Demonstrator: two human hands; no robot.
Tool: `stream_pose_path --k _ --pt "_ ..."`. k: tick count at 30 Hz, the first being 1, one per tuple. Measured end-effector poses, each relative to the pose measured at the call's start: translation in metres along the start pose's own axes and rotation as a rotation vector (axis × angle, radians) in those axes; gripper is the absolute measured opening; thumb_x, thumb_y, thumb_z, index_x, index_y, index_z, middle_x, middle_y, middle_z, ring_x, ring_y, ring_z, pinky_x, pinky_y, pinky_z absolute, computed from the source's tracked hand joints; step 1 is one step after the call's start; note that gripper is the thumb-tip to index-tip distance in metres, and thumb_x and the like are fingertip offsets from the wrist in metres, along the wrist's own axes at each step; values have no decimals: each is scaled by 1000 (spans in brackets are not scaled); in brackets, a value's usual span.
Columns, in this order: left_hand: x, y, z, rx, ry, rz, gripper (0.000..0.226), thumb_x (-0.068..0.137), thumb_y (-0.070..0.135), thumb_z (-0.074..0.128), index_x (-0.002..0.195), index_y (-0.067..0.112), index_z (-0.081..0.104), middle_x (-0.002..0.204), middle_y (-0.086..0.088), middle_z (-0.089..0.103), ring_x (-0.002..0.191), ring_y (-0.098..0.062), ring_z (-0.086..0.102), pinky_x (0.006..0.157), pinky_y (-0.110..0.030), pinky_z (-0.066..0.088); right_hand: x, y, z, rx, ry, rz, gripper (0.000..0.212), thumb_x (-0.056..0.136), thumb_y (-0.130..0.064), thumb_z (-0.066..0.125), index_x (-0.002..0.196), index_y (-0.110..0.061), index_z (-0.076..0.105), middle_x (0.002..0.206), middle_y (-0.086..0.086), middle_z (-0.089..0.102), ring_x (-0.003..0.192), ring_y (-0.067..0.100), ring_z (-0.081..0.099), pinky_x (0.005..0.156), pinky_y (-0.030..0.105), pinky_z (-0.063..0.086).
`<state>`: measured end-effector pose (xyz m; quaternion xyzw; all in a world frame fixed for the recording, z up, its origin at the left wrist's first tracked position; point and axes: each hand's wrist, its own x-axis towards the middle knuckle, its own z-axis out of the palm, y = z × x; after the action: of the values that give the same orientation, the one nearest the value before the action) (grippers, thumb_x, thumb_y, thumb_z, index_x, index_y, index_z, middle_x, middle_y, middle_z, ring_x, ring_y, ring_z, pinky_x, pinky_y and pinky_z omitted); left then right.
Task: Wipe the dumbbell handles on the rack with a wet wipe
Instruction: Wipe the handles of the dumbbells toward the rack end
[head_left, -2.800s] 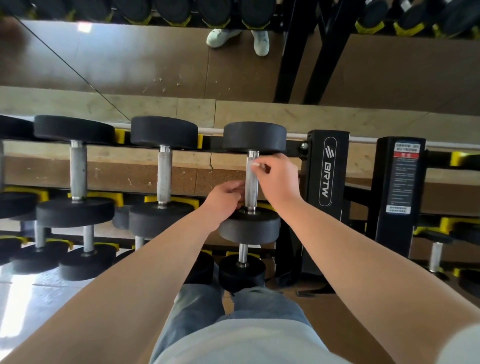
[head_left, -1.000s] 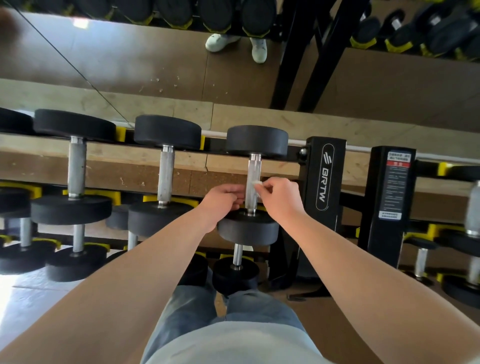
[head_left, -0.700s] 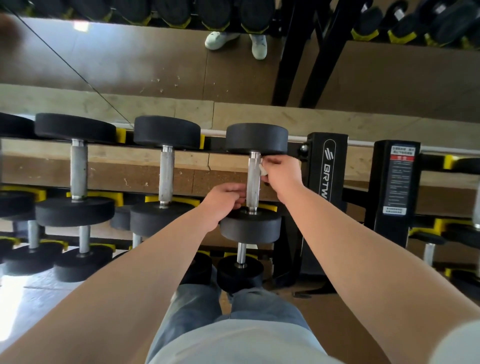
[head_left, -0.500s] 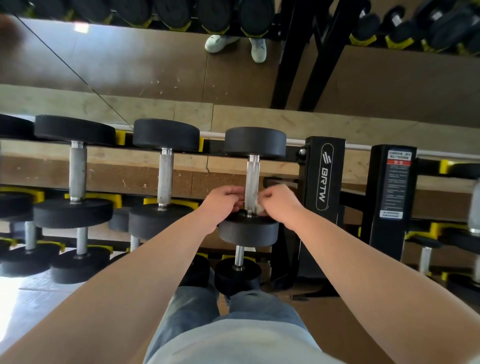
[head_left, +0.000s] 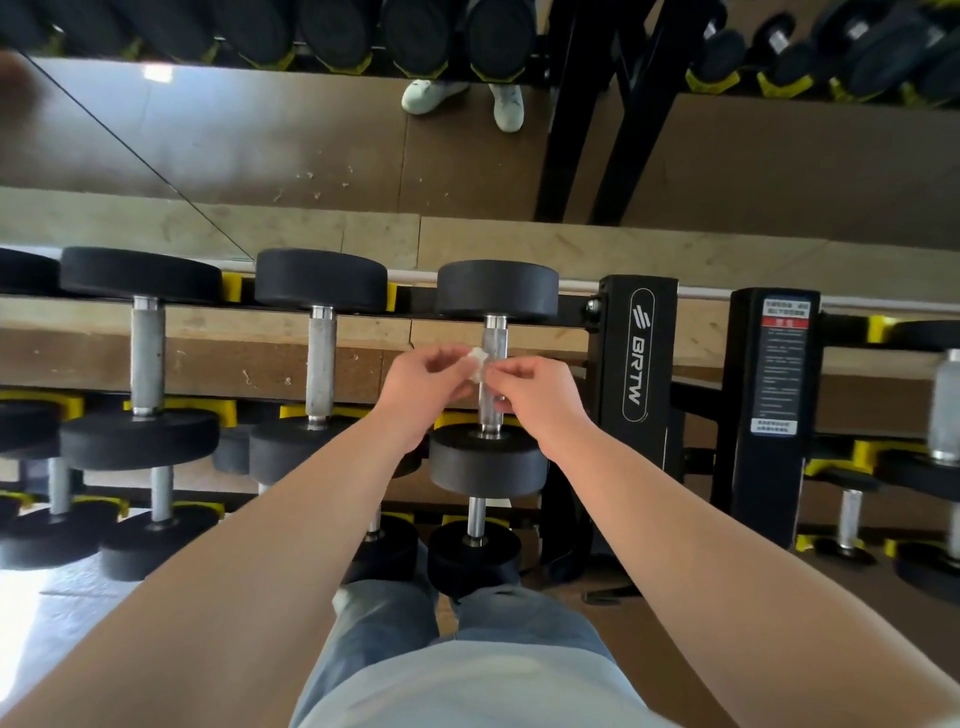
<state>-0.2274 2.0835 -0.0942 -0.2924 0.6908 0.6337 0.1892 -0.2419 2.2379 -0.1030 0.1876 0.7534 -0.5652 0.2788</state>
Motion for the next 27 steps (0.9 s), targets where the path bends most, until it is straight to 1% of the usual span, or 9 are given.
stream_pose_path --k 3,5,8,10,12,17,19,23,27 --pt "16 8 2 -1 129 30 17 93 22 73 105 33 69 100 9 73 94 -7 72 87 -26 59 -3 7 -2 -30 162 12 26 102 -17 58 124 -27 69 116 -10 71 85 8 68 74 22 59" --pt "22 8 7 68 95 37 20 94 24 72 112 33 71 101 12 73 92 -5 72 90 -29 59 -12 10 -3 -168 95 25 41 106 -13 46 143 -26 57 128 -10 62 82 5 63 59 15 50" --pt "18 -3 11 405 -13 6 13 98 27 67 109 27 74 94 18 67 88 -2 66 86 -25 55 -23 18 1 -425 -44 -58 46 108 -13 37 150 -26 51 136 1 65 91 15 65 59 18 42" --pt "10 -17 9 668 -111 -51 13 100 29 63 91 30 71 86 12 64 80 -4 63 69 -20 50 -27 21 7 -440 17 -65 47 107 -13 37 150 -26 51 137 1 65 100 18 67 63 15 44" --pt "8 -29 4 724 -157 -56 11 100 28 63 91 29 69 89 10 65 83 -3 62 62 -17 42 -27 25 11 -427 89 -64 45 106 -15 39 147 -25 55 134 1 67 97 18 70 66 19 50" --pt "15 -10 6 216 48 15 13 90 32 75 102 34 72 101 17 69 100 -2 62 92 -28 47 -23 31 13 -404 86 -32 40 105 -20 41 139 -25 63 118 0 73 84 12 67 62 18 47" --pt "22 4 12 152 79 74 19 88 34 77 106 36 71 103 15 72 101 -4 65 93 -27 49 -24 31 12 -402 94 -24 39 106 -21 42 138 -25 64 114 -2 73 82 11 67 61 18 46" --pt "25 13 18 388 29 192 17 92 33 74 108 30 73 96 16 71 91 4 63 74 -13 42 -26 27 11 -394 103 -14 34 105 -21 44 129 -24 69 93 -7 68 72 4 62 57 16 43" --pt "13 -7 2 646 -157 208 12 91 35 74 100 26 75 95 18 69 88 6 61 80 -18 47 -25 28 13 -393 108 -32 32 104 -21 46 123 -22 72 95 -5 72 74 8 65 58 20 44"
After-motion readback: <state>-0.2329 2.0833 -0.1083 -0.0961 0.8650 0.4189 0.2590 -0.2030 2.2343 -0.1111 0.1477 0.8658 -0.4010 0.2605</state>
